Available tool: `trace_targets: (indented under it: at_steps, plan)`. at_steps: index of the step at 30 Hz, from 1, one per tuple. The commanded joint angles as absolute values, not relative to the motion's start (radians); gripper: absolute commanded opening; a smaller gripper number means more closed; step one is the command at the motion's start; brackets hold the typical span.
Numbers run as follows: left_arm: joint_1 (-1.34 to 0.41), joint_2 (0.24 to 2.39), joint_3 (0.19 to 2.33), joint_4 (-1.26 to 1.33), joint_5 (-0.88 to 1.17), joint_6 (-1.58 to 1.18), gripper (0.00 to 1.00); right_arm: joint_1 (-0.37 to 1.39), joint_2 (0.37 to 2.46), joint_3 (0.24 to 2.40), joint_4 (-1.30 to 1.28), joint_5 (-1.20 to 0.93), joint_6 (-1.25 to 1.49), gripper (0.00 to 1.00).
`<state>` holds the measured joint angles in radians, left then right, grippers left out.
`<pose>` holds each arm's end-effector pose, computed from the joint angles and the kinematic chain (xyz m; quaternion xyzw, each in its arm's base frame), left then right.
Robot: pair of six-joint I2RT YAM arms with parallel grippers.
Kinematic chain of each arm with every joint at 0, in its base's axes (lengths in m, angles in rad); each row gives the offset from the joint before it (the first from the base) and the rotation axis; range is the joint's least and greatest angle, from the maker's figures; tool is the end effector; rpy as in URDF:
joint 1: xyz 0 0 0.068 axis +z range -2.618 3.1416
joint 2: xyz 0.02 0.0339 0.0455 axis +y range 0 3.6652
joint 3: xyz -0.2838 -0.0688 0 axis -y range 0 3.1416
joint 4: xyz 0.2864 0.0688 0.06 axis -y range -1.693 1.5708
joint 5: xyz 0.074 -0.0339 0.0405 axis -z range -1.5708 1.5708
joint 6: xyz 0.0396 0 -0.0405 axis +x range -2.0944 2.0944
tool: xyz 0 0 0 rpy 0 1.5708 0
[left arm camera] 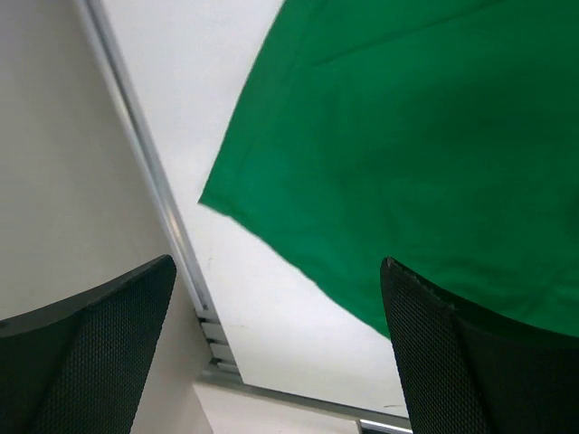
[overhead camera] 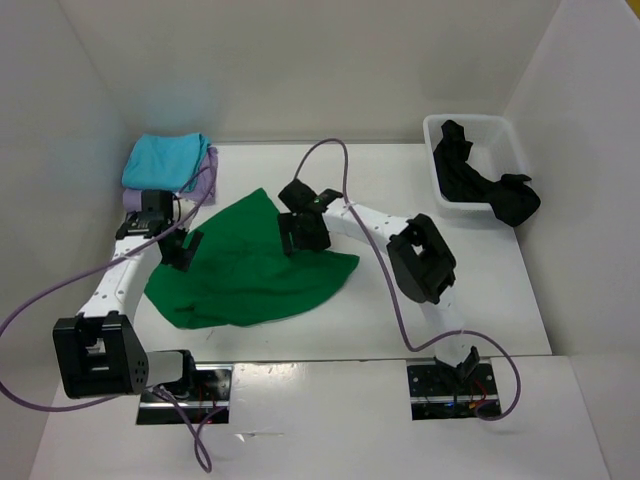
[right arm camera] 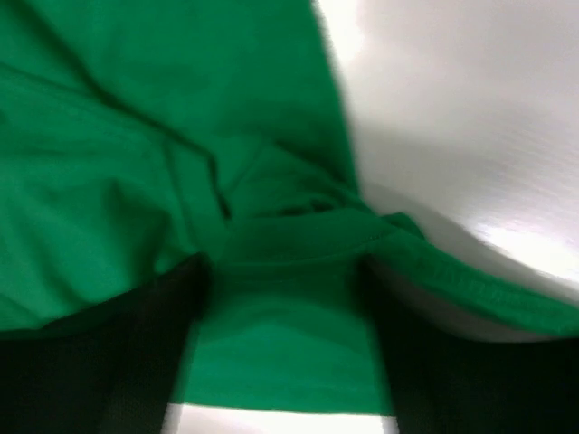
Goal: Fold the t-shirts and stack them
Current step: Flatten out the tshirt
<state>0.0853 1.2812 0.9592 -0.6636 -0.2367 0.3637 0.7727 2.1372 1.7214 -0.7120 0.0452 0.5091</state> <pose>0.2899 0.0341 0.2580 0.0982 0.9463 0.1740 0.2541 0.3644 0.3528 0.1896 -0.1233 0.9675 0.1137 0.1892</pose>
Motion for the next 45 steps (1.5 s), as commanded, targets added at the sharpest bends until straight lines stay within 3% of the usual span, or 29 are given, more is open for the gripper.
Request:
trace_targets:
  at_steps: [1,2,3,6,7,11,14,15,16,17,19,25,31,36,45]
  plan:
    - [0.130,1.249,0.910,-0.548,-0.339,0.386,1.00,0.807,2.123,1.746,-0.670,-0.005,0.494,0.66]
    - [0.176,1.262,0.896,-0.528,-0.339,0.415,1.00,0.807,2.111,1.721,-0.657,-0.020,0.494,0.55]
    - [0.198,1.262,0.872,-0.519,-0.330,0.429,1.00,0.807,2.086,1.666,-0.657,-0.020,0.494,0.33]
    - [0.262,1.299,0.847,-0.506,-0.315,0.465,1.00,0.807,2.024,1.533,-0.657,-0.011,0.494,0.04]
    - [0.287,1.330,0.847,-0.506,-0.296,0.475,1.00,0.807,1.952,1.491,-0.666,0.007,0.514,0.00]
    - [0.437,1.431,0.868,-0.517,-0.209,0.511,1.00,0.807,1.714,1.265,-0.739,0.153,0.636,0.00]
    - [0.437,1.486,0.881,-0.545,-0.169,0.538,1.00,0.772,1.557,1.153,-0.801,0.152,0.727,0.03]
    - [0.437,1.497,0.899,-0.558,-0.132,0.548,1.00,0.772,1.531,1.128,-0.801,0.143,0.739,0.20]
    - [0.437,1.497,0.910,-0.589,-0.094,0.548,1.00,0.772,1.498,1.108,-0.801,0.134,0.750,0.71]
    - [0.425,1.497,0.923,-0.606,-0.053,0.561,1.00,0.772,1.488,1.083,-0.801,0.118,0.750,0.82]
    - [0.411,1.485,0.969,-0.650,0.056,0.561,1.00,0.772,1.488,1.097,-0.787,0.118,0.738,0.89]
    - [0.368,1.517,1.046,-0.673,0.232,0.572,1.00,0.791,1.593,1.302,-0.689,0.133,0.658,0.84]
    - [0.333,1.678,1.101,-0.664,0.222,0.538,1.00,0.824,1.866,1.582,-0.699,0.123,0.537,0.61]
    - [0.333,1.700,1.092,-0.624,0.176,0.529,1.00,0.880,2.048,1.735,-0.732,0.132,0.503,0.61]
    - [0.333,1.758,1.120,-0.635,0.287,0.529,1.00,0.913,2.187,1.779,-0.759,0.146,0.483,0.59]
